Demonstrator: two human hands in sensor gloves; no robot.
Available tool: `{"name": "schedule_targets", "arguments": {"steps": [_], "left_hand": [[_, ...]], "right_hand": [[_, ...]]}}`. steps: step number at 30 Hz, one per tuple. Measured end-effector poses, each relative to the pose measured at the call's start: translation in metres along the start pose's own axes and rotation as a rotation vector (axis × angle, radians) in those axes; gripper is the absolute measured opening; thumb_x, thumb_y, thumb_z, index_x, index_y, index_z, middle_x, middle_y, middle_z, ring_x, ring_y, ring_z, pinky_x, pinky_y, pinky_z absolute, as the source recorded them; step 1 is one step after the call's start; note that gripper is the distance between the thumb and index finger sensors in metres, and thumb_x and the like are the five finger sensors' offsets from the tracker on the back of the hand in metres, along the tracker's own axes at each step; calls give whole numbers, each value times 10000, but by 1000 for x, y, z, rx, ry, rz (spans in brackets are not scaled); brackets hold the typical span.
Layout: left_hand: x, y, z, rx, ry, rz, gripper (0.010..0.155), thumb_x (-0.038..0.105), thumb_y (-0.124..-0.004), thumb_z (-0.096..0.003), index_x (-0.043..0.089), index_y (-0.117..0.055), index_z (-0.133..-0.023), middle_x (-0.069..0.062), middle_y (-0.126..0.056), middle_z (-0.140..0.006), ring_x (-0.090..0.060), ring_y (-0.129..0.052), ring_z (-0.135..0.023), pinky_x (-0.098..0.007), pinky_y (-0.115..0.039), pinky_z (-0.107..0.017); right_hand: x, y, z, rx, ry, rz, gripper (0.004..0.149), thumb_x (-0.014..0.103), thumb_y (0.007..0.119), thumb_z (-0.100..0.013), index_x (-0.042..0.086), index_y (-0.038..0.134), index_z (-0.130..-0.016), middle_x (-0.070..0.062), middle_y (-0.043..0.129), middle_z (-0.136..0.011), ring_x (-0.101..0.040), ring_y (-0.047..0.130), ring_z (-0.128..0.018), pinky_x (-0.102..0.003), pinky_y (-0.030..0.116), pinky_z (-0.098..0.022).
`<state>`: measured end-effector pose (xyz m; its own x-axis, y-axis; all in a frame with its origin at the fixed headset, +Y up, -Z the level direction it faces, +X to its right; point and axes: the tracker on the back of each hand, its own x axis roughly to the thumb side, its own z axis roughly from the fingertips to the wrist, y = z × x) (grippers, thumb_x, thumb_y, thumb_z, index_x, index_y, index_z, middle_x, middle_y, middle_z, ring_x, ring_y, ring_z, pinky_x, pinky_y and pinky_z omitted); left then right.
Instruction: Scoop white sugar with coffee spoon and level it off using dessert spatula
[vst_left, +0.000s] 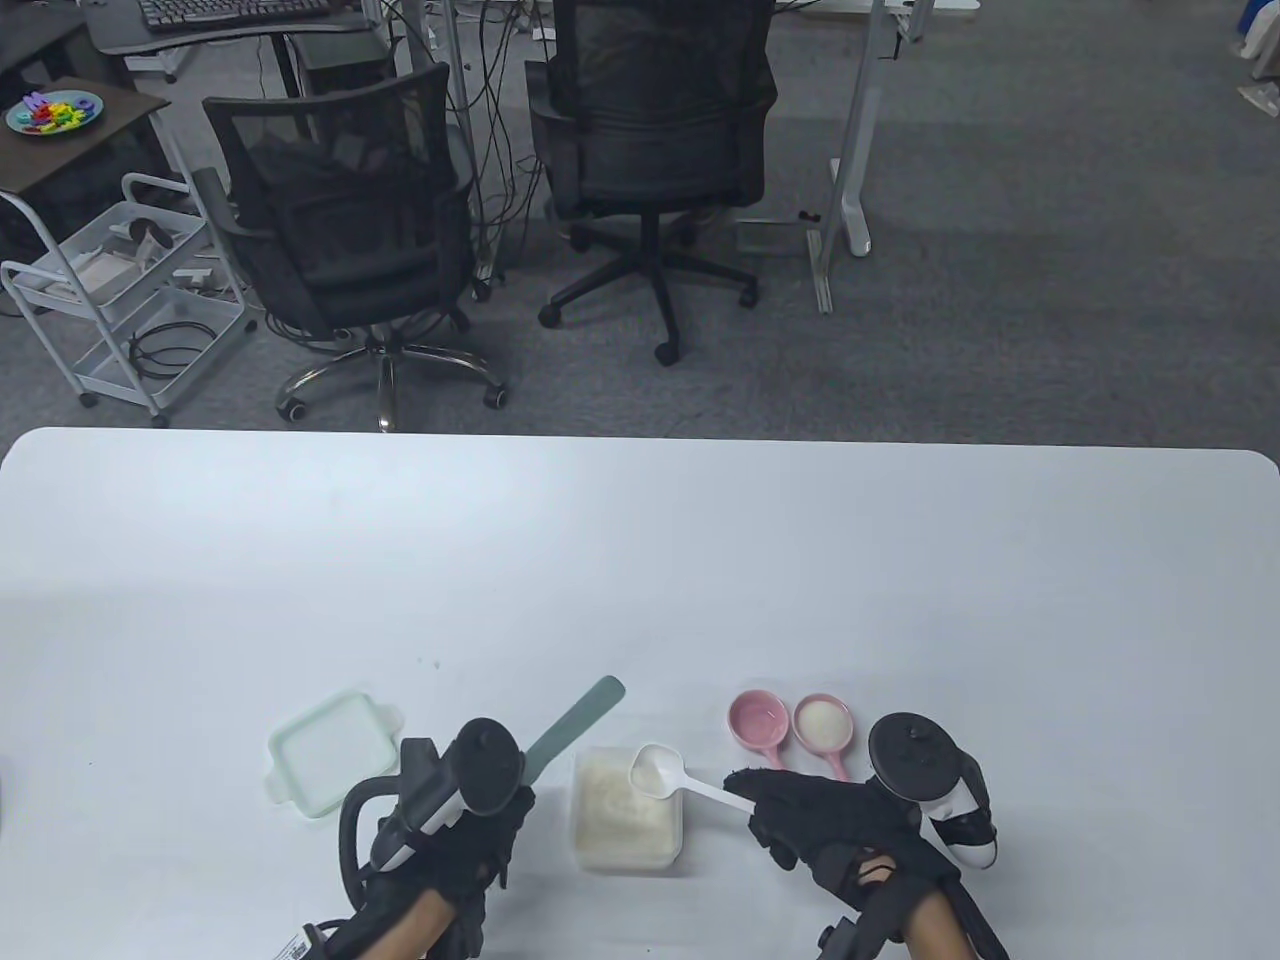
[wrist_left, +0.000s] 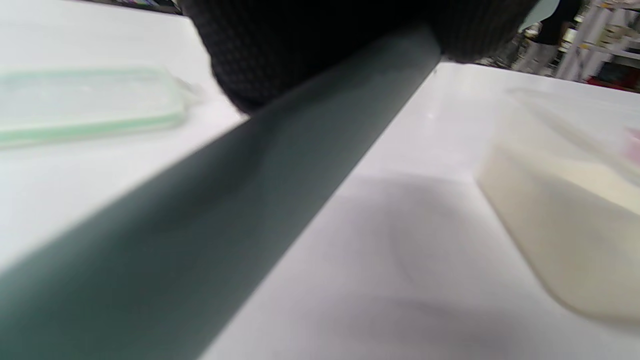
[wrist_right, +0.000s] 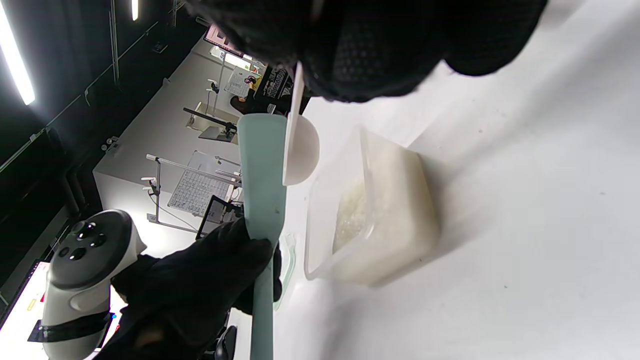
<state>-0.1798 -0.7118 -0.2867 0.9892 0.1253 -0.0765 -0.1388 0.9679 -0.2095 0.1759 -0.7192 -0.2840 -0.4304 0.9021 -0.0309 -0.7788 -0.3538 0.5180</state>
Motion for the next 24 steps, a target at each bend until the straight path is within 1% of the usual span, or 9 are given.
{"name": "schedule_targets", "arguments": {"steps": [1,2,3,7,16,17,18,20,24], "left_hand": [[-3,0,-2,18,30,-24,531,517,-788,-496,273,-802,-967,47,-954,-839,-168,-1110,-581,-244,-974,-404],[-5,-1,-4,30,53,-43,533,508,-784,-512,260,-778,-983,45,-931,-857,-161,-1097,-599,-235,-970,-413],[-7,-3,-7,28,75,-63,534,516,-799,-492,264,-807,-963,44,-961,-830,-162,-1116,-570,-231,-985,-388],[-10,-15,-16,-49,122,-100,543,520,-821,-490,247,-820,-959,34,-969,-823,-156,-1128,-547,-214,-997,-364],[-8,-32,-26,-132,180,-189,555,530,-829,-485,245,-818,-960,32,-970,-823,-153,-1134,-541,-208,-1003,-356],[-8,-33,-26,-142,182,-198,555,541,-841,-460,254,-856,-934,29,-1004,-792,-158,-1153,-511,-211,-1014,-336],[-9,-34,-27,-156,190,-201,559,532,-827,-485,246,-809,-965,29,-965,-829,-150,-1135,-544,-207,-1003,-358],[-9,-35,-27,-176,210,-203,558,536,-831,-482,255,-807,-965,45,-966,-829,-149,-1138,-544,-201,-1005,-351],[-11,-30,-24,-162,217,-201,584,569,-822,-483,285,-758,-989,27,-951,-859,-166,-1123,-571,-216,-994,-371]], "right_hand": [[0,0,0,-1,1,1,504,216,702,-580,-3,678,-1033,-161,865,-751,-280,875,-491,-597,659,-615],[0,0,0,-2,1,3,503,216,701,-580,-2,677,-1033,-160,865,-751,-280,875,-491,-596,659,-615],[0,0,0,-3,1,4,503,217,701,-580,-2,677,-1033,-160,864,-752,-280,875,-492,-597,659,-615],[0,1,0,-2,6,9,504,217,701,-580,-1,676,-1034,-159,865,-752,-280,875,-492,-597,659,-615],[0,1,0,2,19,22,504,217,701,-580,-3,677,-1033,-160,864,-752,-280,875,-492,-597,658,-615],[0,1,0,2,19,23,504,217,701,-580,-2,678,-1033,-160,864,-752,-280,876,-492,-598,658,-615],[0,2,0,2,19,25,504,217,701,-580,-1,677,-1033,-160,864,-752,-280,875,-491,-597,658,-615],[0,2,0,4,18,25,504,218,701,-580,-2,676,-1033,-159,865,-752,-279,876,-492,-597,658,-615],[0,2,-1,3,18,23,504,218,701,-580,-1,677,-1033,-161,864,-752,-280,875,-492,-597,658,-615]]}}
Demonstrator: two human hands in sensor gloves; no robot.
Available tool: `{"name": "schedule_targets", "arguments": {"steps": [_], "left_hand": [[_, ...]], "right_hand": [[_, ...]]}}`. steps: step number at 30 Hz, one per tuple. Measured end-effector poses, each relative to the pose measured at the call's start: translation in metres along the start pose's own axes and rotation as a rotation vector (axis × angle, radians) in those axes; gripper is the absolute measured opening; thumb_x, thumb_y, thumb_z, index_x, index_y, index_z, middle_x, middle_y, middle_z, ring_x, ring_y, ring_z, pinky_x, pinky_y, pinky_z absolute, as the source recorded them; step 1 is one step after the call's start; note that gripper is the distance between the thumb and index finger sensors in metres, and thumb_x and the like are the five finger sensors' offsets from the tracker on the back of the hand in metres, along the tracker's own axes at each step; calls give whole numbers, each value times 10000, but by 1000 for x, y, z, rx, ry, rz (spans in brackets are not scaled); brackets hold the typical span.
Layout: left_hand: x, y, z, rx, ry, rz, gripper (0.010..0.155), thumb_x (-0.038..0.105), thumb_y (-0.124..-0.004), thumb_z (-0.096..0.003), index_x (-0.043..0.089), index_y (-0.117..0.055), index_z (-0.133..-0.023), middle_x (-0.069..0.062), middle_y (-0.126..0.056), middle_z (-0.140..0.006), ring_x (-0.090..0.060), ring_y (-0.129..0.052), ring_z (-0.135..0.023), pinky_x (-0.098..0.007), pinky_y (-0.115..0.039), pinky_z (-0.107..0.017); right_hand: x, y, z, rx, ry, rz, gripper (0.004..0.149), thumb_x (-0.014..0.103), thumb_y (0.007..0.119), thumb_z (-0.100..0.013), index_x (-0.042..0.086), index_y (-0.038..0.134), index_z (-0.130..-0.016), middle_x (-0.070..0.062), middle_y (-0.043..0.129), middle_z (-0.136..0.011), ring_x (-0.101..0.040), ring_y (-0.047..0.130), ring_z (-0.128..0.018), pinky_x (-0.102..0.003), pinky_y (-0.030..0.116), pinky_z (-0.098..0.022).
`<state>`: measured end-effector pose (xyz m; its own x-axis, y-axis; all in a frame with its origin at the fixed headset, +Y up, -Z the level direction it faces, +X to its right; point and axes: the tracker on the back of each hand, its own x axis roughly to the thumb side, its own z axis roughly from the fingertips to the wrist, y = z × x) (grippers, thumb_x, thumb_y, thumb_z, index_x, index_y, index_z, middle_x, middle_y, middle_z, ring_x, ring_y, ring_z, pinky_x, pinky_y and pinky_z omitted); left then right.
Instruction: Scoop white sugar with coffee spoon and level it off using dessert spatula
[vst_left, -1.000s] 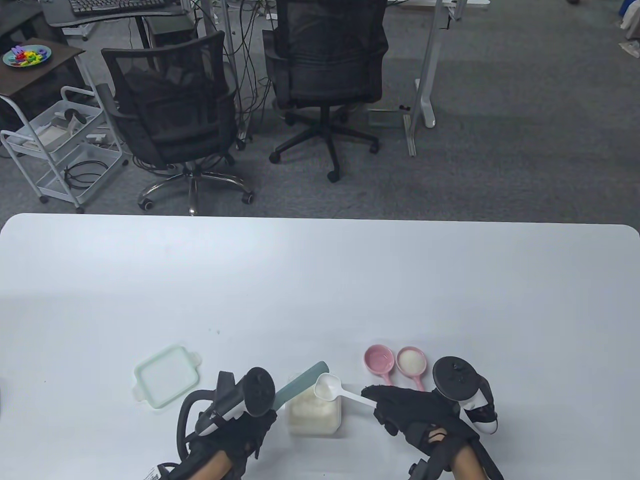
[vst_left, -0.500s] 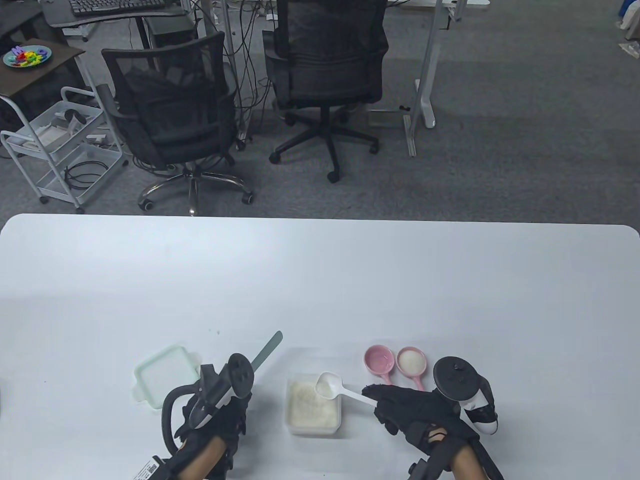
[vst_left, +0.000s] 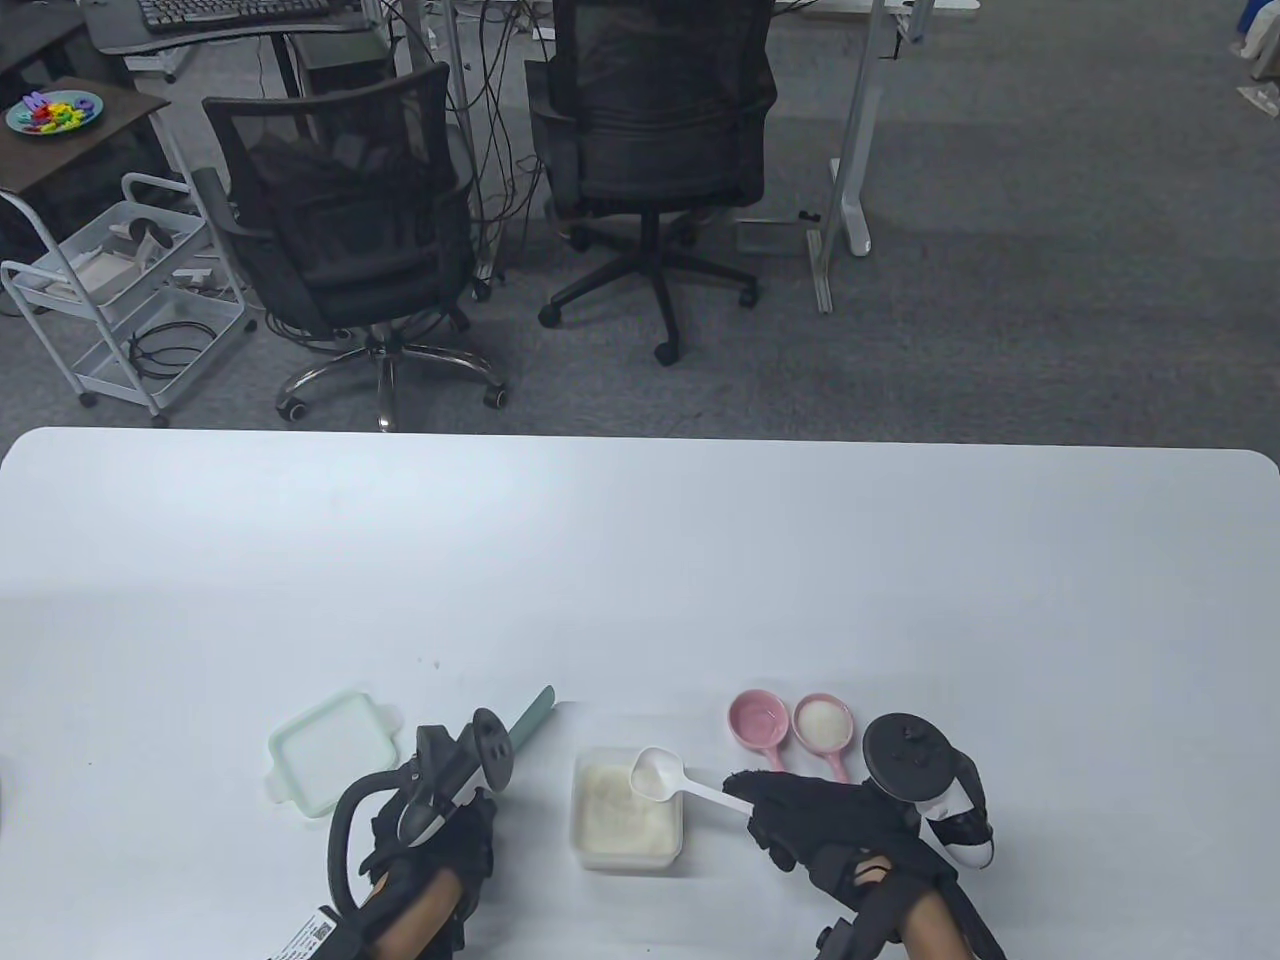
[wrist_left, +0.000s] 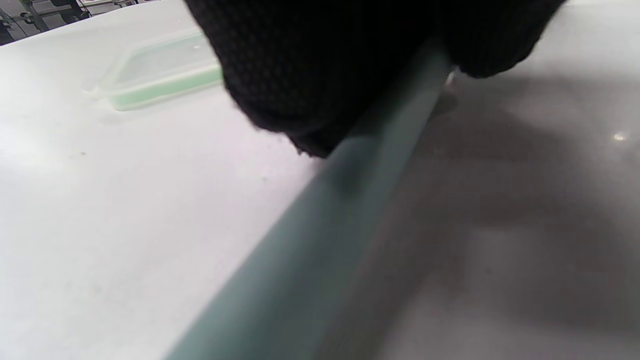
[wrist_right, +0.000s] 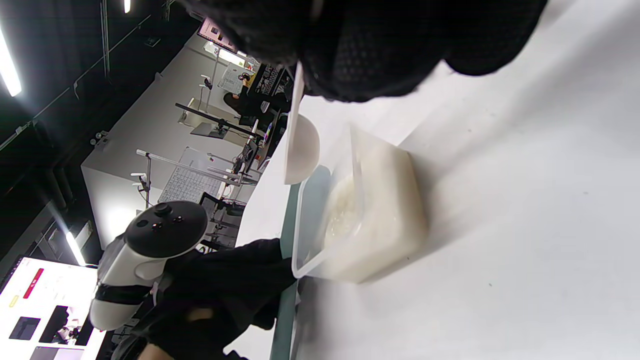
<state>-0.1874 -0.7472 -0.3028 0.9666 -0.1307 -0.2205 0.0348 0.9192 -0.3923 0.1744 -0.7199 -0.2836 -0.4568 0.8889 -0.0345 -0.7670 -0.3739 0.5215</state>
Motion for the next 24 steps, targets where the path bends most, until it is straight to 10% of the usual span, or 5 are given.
{"name": "schedule_targets", "arguments": {"steps": [7,12,24], "left_hand": [[-8,22,21,244,-134,166,790,695,-659,-486,343,-371,-1132,-25,-466,-1203,-334,-650,-1101,-502,-647,-792],[0,27,33,359,-274,128,900,770,-592,-425,419,-157,-1131,-16,-83,-1243,-434,-177,-1183,-685,-293,-805],[6,23,33,295,-295,85,896,768,-587,-427,423,-156,-1133,-26,-34,-1232,-450,-104,-1165,-707,-233,-784]], "right_hand": [[0,-1,1,-4,-2,-4,507,215,703,-580,-1,672,-1037,-162,859,-759,-283,872,-499,-600,654,-618],[0,-1,0,1,4,-2,510,211,714,-575,4,671,-1039,-167,856,-762,-287,871,-502,-602,651,-620],[-5,-7,-1,-65,13,-48,520,207,737,-566,12,664,-1043,-164,847,-776,-288,871,-514,-604,649,-626]]}}
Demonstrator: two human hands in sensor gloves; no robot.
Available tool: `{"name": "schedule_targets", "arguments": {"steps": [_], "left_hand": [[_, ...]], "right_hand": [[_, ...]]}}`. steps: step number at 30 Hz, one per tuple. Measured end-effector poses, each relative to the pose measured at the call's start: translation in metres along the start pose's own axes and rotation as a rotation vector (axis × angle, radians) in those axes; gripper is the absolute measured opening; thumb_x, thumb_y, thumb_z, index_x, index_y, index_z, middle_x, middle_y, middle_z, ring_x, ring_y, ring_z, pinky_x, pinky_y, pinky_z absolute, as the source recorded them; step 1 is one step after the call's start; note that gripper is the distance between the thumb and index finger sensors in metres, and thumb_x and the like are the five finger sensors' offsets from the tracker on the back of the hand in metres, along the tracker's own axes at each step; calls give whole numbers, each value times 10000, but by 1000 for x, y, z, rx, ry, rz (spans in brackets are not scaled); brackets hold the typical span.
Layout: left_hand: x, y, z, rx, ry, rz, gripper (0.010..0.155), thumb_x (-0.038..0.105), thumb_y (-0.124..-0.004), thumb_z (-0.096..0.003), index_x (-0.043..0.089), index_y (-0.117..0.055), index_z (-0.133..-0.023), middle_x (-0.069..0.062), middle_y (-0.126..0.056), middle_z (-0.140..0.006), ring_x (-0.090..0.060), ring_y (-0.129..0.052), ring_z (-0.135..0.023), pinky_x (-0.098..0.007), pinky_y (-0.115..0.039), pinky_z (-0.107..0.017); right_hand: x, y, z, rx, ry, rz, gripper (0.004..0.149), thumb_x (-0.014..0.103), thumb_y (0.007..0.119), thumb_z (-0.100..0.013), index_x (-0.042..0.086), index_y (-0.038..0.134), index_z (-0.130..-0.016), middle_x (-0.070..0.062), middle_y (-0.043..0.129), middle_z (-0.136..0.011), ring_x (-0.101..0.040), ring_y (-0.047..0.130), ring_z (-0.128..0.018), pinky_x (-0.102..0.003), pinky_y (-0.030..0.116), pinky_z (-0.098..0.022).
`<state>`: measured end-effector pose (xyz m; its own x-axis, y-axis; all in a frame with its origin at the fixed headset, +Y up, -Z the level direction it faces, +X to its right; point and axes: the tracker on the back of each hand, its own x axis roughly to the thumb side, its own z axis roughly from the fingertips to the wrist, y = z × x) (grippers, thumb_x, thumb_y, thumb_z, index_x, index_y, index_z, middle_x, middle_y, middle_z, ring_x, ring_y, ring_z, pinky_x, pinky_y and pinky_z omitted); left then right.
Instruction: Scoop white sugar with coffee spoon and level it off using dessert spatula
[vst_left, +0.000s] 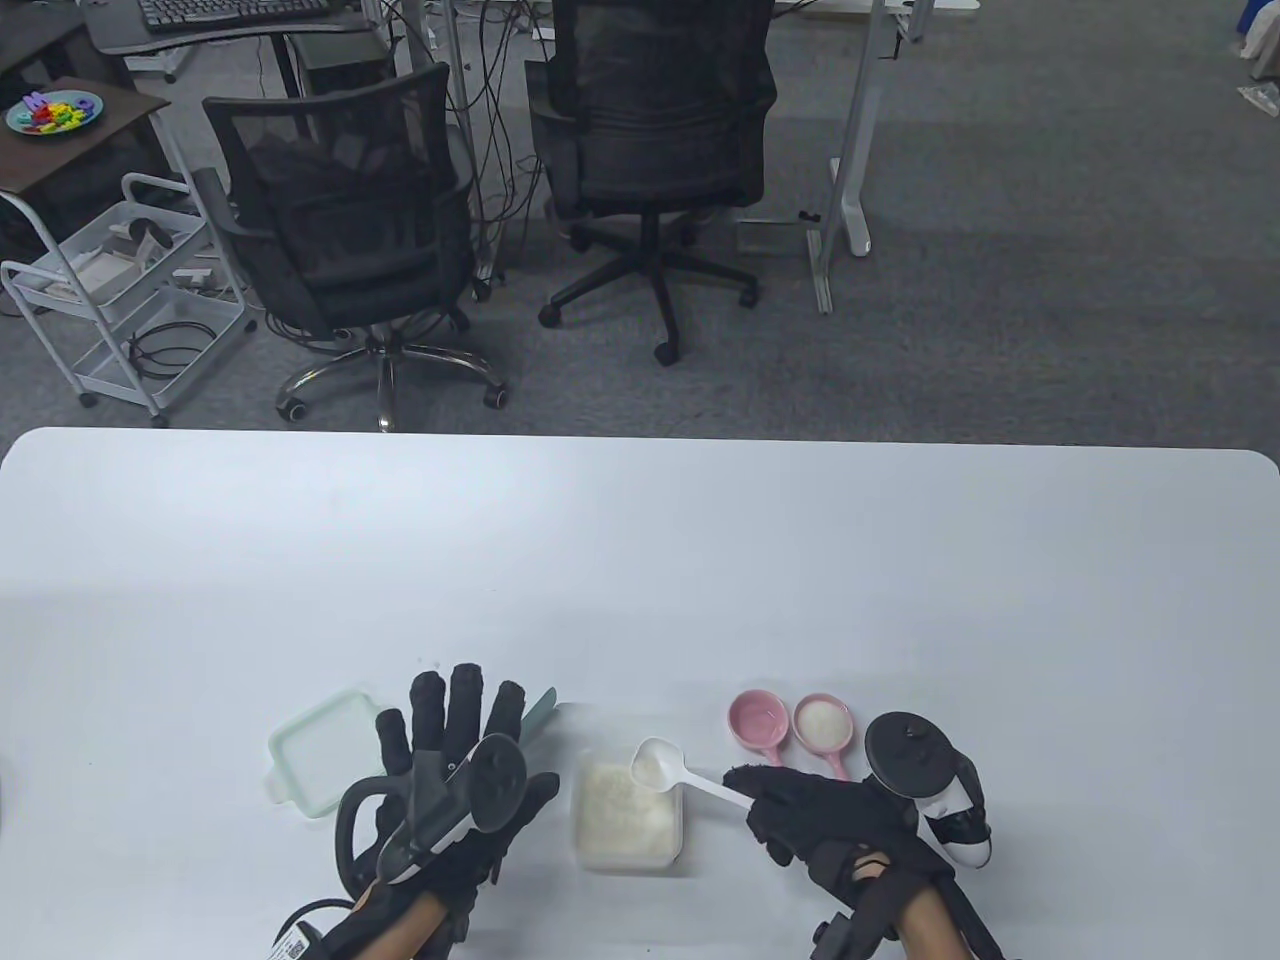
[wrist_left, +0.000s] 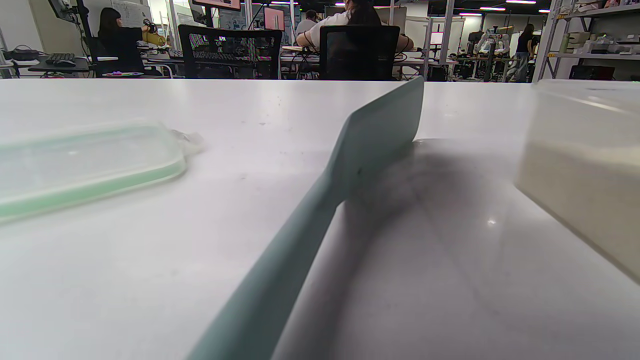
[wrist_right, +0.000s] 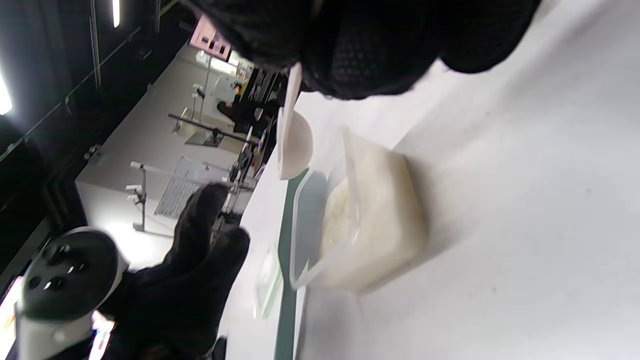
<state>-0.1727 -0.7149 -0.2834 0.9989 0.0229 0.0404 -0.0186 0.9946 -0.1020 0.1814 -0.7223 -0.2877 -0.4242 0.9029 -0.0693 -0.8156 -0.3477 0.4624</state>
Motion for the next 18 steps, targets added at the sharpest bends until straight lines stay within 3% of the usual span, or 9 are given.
{"name": "schedule_targets", "arguments": {"steps": [7,15,18], "left_hand": [[2,0,1,-30,-6,0,891,768,-582,-428,426,-158,-1133,-36,-23,-1228,-461,-87,-1156,-714,-222,-775],[2,0,1,-74,2,1,887,760,-580,-438,420,-148,-1134,-38,-4,-1223,-463,-59,-1150,-713,-208,-775],[2,0,1,-86,2,2,887,763,-576,-436,420,-149,-1133,-40,0,-1221,-471,-56,-1144,-717,-205,-769]], "right_hand": [[-14,-27,6,-216,100,-21,526,196,745,-563,14,653,-1048,-174,836,-787,-298,867,-525,-611,642,-628],[-19,-39,12,-358,260,189,518,191,741,-566,62,655,-1060,-183,821,-806,-306,858,-542,-617,631,-639],[-18,-37,11,-358,276,241,516,182,741,-564,98,657,-1066,-194,802,-826,-317,847,-563,-621,624,-646]]}}
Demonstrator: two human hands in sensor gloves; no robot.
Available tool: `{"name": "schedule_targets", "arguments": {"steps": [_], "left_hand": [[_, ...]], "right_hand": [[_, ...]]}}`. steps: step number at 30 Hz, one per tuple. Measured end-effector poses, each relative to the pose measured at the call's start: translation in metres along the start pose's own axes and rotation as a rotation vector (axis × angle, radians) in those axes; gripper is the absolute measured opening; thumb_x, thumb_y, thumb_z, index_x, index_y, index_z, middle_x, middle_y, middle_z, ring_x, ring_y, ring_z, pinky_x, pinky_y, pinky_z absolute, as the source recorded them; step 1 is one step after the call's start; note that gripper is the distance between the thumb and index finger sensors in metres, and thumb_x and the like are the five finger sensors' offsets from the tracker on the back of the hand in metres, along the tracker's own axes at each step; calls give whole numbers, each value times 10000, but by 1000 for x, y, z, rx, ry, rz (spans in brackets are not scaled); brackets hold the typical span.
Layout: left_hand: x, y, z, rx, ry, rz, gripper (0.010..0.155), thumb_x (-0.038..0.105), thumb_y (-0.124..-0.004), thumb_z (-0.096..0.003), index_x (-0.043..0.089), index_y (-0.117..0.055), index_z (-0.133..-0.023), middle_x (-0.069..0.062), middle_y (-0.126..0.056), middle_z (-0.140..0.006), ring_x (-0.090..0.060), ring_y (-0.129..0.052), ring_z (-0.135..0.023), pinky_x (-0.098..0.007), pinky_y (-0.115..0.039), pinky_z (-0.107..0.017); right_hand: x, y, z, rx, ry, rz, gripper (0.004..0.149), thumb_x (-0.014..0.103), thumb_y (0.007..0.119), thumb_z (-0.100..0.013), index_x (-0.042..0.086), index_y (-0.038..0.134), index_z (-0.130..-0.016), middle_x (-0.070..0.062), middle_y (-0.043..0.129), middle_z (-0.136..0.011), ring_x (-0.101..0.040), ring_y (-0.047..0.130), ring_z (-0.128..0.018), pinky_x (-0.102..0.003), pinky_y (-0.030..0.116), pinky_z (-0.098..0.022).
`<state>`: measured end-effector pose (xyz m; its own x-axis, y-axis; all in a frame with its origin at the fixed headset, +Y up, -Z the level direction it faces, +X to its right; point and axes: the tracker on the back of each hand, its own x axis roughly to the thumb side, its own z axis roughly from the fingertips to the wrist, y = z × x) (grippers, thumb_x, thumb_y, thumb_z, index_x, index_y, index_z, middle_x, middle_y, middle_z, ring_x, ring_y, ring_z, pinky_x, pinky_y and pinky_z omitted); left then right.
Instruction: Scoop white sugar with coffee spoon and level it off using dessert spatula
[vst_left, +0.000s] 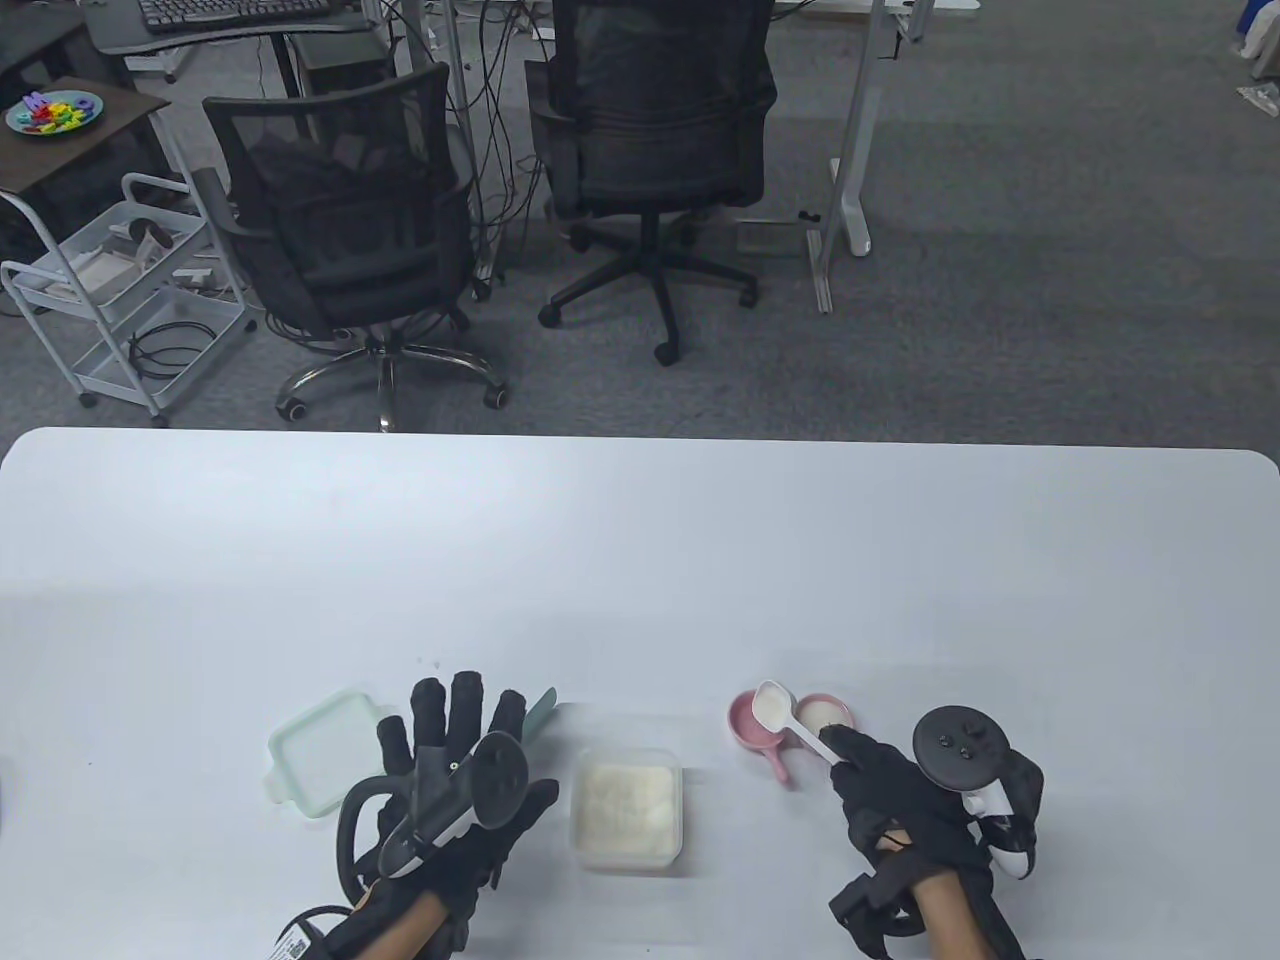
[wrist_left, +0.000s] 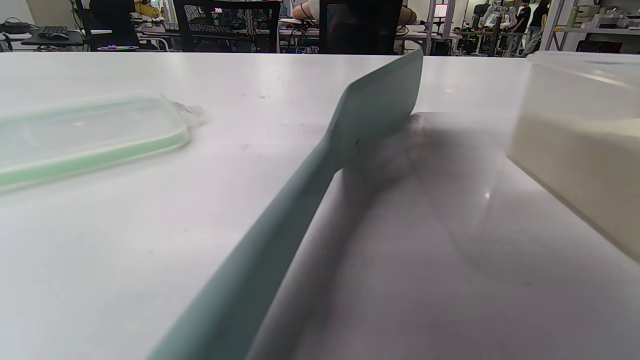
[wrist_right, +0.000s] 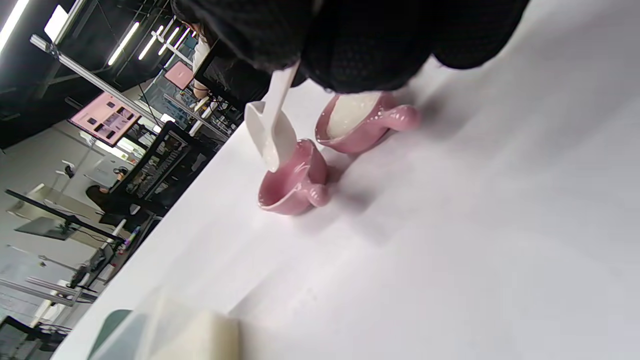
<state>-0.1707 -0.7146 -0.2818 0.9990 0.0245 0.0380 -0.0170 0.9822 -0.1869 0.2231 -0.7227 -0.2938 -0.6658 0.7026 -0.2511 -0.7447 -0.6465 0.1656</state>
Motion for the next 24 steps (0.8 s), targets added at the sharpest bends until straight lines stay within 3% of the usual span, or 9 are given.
{"name": "schedule_targets", "arguments": {"steps": [13,19,24], "left_hand": [[0,-1,-1,-26,6,-1,890,761,-575,-437,412,-149,-1136,-46,8,-1218,-473,-43,-1140,-715,-203,-770],[-1,-1,-2,-25,4,11,893,762,-572,-438,406,-142,-1135,-45,9,-1217,-468,-42,-1141,-712,-202,-773],[-5,0,-4,-21,29,8,895,762,-570,-440,400,-140,-1137,-45,6,-1217,-469,-43,-1141,-710,-205,-774]], "right_hand": [[10,5,2,-27,-18,78,489,135,805,-530,175,728,-1011,-225,749,-873,-342,810,-609,-639,593,-661],[7,-2,7,-60,-72,-76,544,175,682,-569,31,579,-1083,-188,775,-849,-319,821,-594,-624,606,-659],[2,-6,6,-56,-46,-161,544,160,668,-565,-29,577,-1066,-200,788,-831,-322,840,-572,-625,627,-640]]}}
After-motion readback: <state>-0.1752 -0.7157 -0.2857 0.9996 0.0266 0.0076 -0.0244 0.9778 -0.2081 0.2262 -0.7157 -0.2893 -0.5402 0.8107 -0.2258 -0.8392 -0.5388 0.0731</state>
